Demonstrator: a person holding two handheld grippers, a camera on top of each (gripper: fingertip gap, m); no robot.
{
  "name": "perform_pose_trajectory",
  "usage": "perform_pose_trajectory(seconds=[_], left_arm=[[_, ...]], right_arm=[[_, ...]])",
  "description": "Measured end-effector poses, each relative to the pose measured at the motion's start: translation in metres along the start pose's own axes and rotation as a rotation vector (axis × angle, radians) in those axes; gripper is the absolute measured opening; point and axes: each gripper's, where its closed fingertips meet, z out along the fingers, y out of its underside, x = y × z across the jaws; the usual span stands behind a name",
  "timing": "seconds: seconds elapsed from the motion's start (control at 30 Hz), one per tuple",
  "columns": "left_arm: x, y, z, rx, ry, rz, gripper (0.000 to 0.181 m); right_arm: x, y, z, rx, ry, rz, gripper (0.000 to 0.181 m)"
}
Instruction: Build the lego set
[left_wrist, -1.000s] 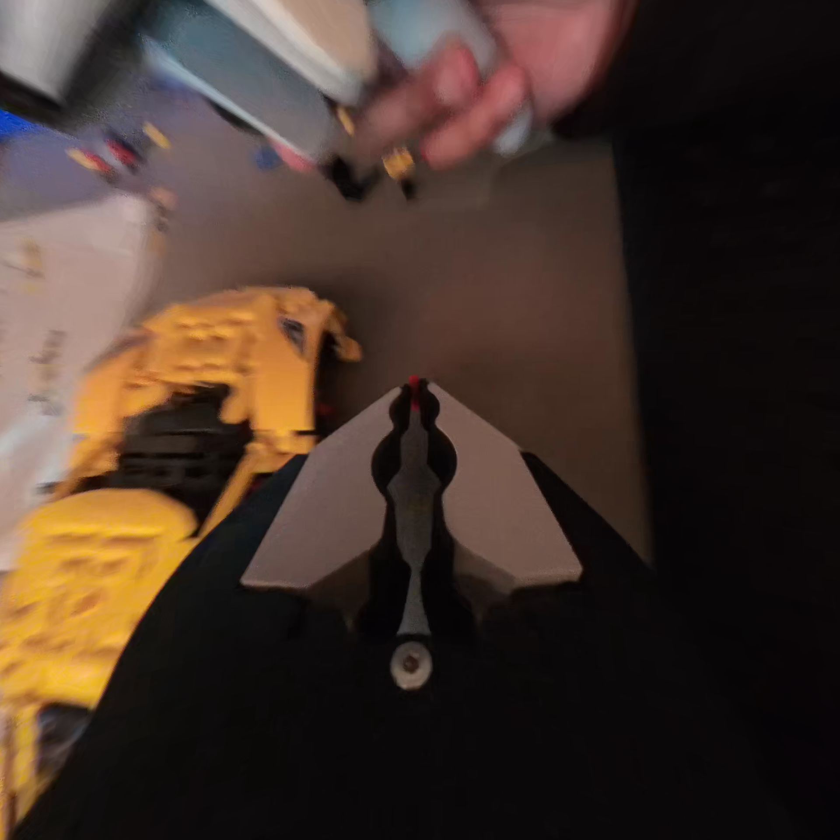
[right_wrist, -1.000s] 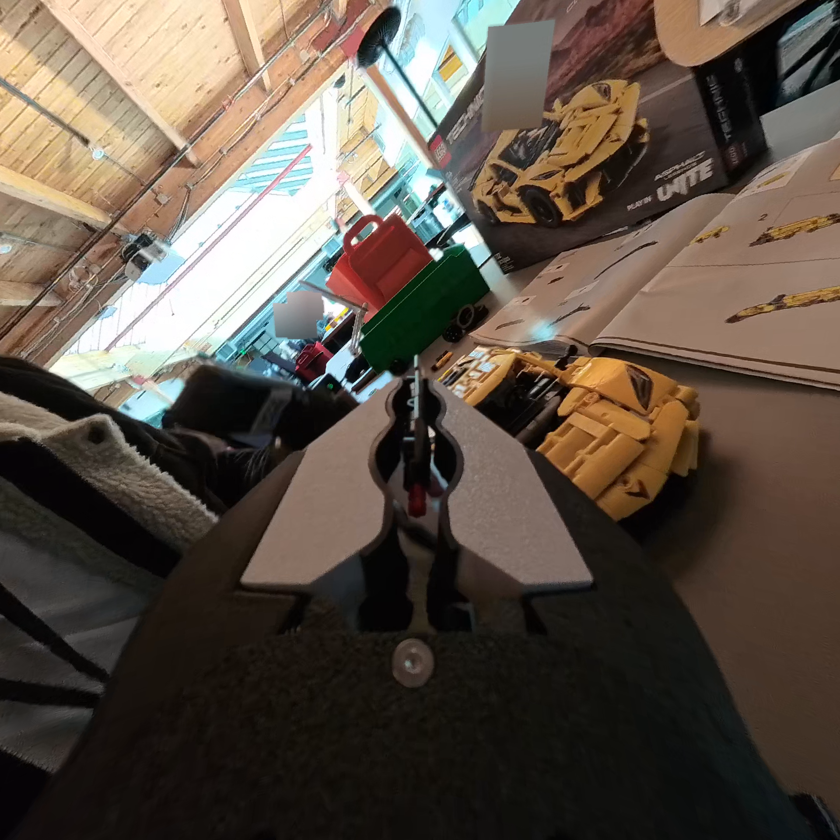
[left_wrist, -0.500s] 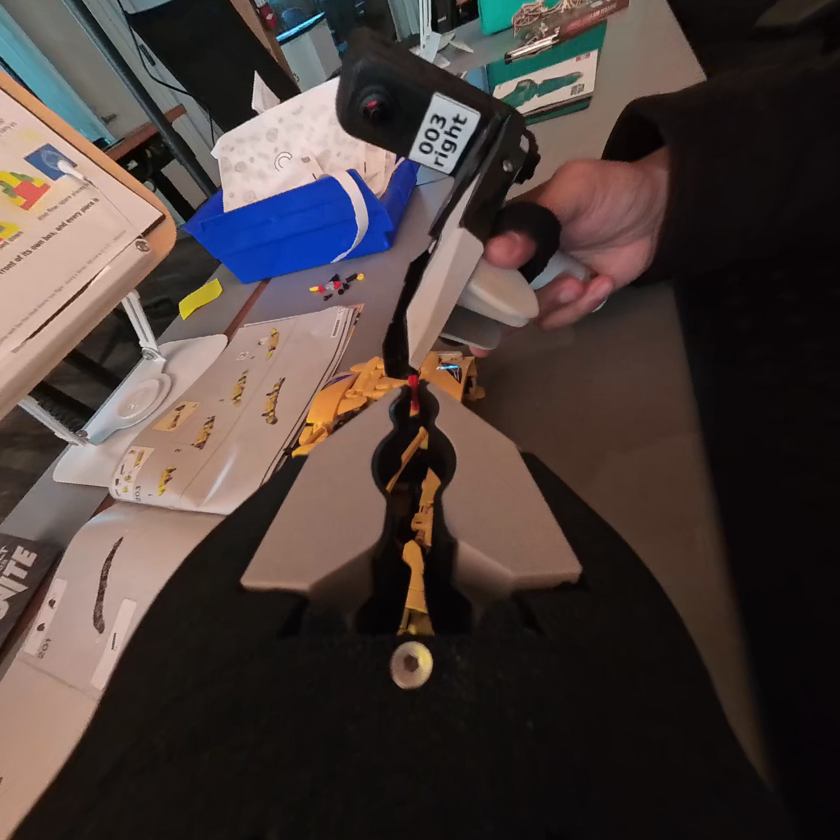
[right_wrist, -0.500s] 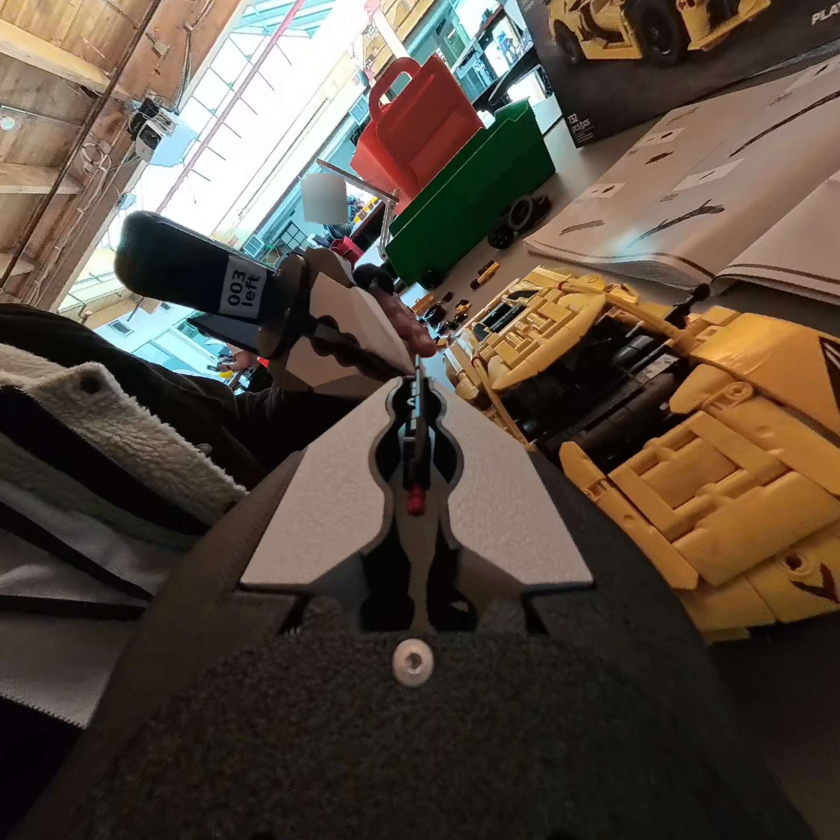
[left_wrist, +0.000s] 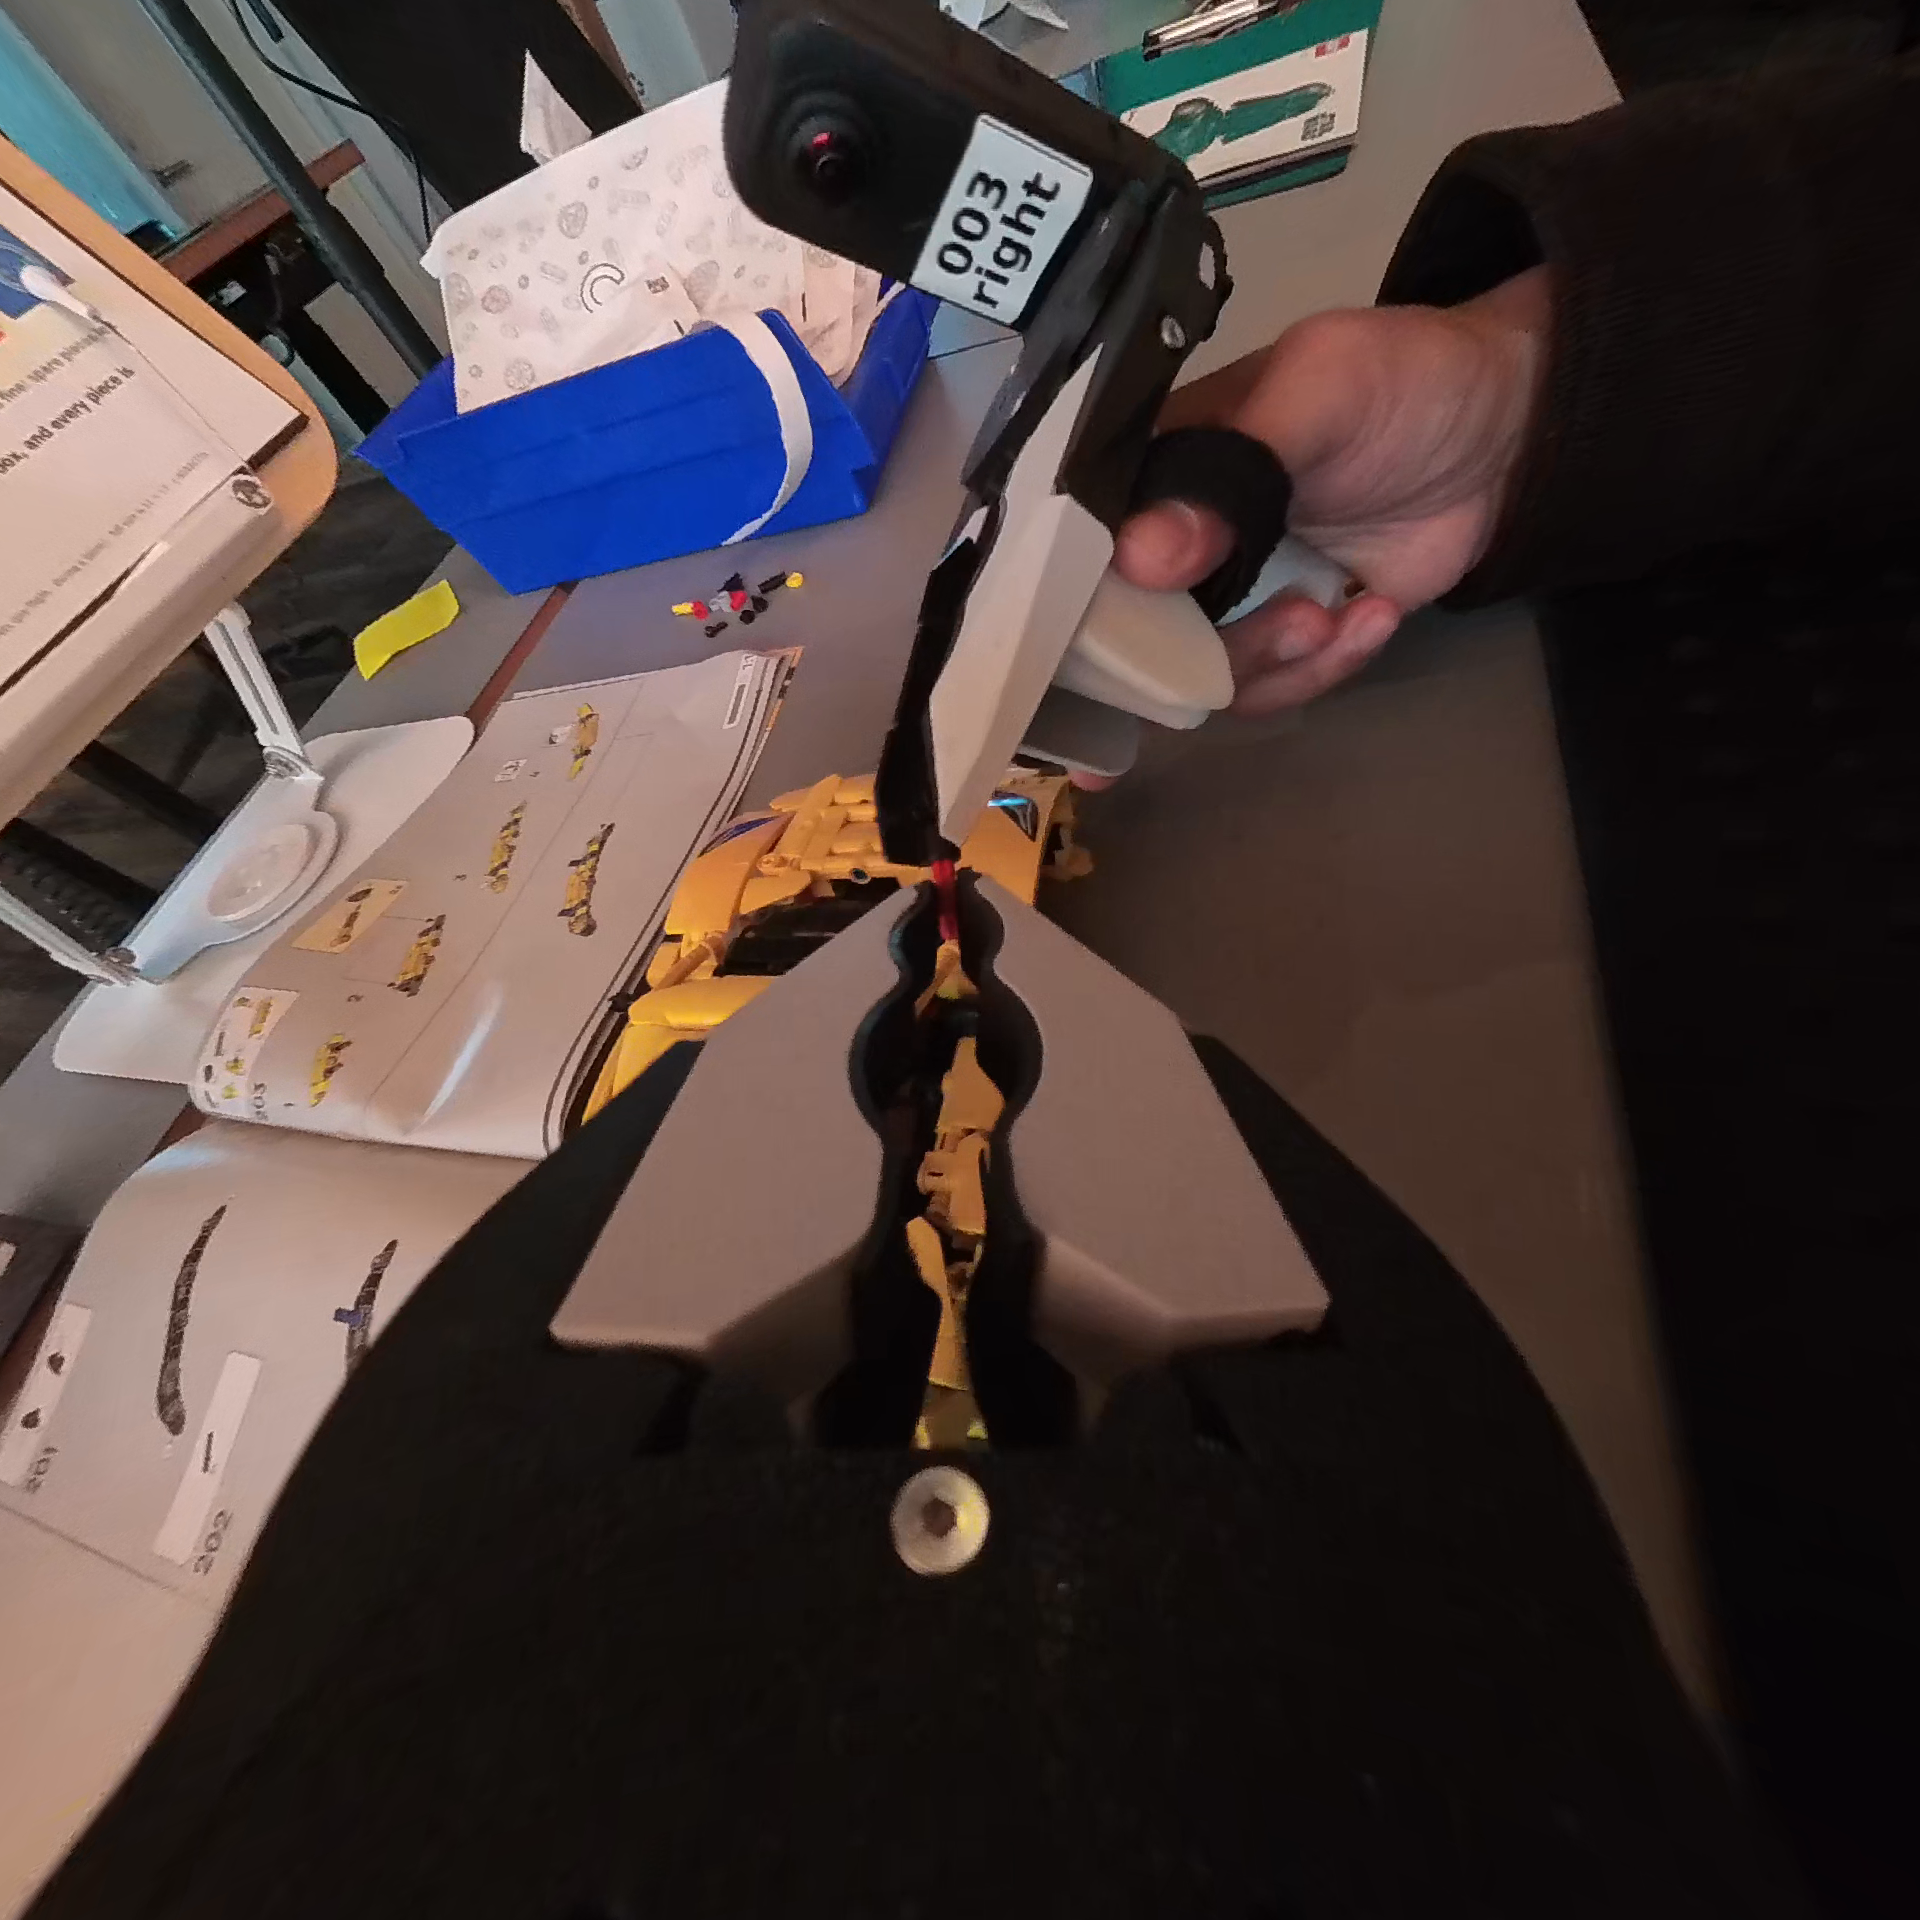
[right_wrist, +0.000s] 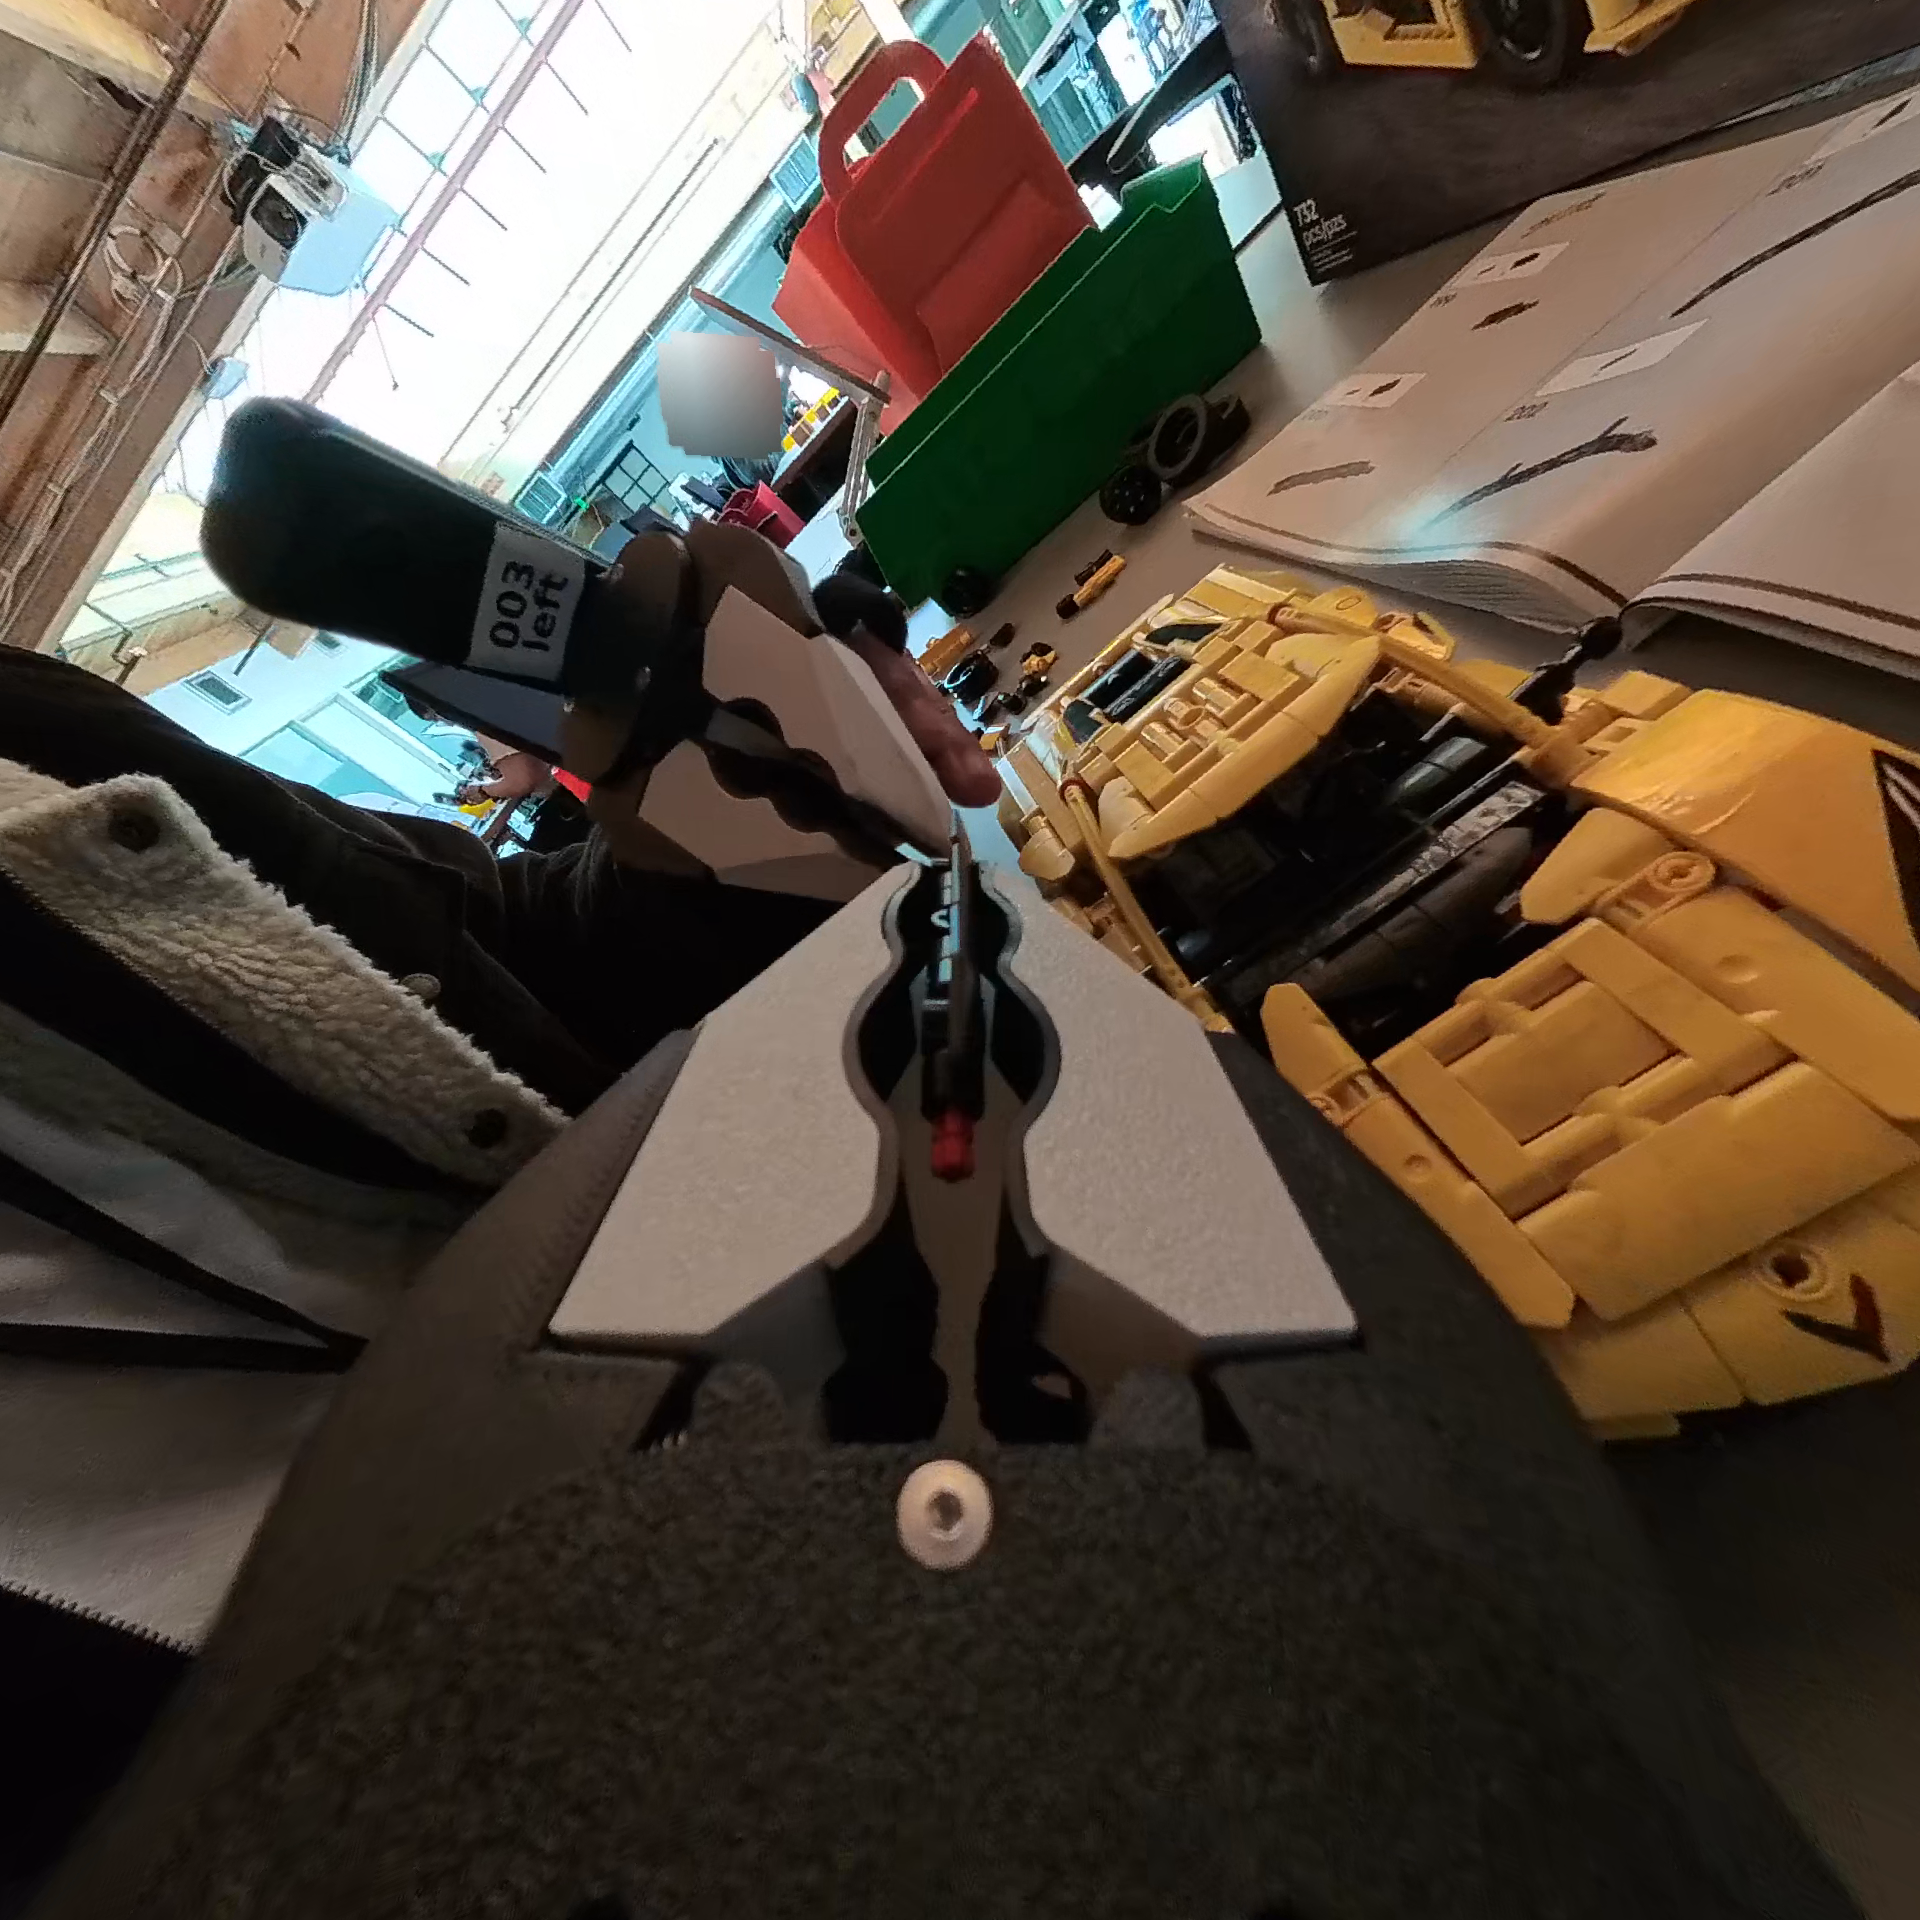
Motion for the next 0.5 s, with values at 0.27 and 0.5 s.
perform_pose_trajectory(seconds=[0.27,0.5], left_arm=[[0.008,-0.002,-0.003,0.019,0.098,-0.079,0.002],[0.011,-0.002,-0.003,0.029,0.138,-0.15,0.001]], right_arm=[[-0.006,0.006,0.0,-0.034,-0.016,-0.098,0.007],[-0.006,0.01,0.0,-0.051,-0.033,-0.084,0.007]])
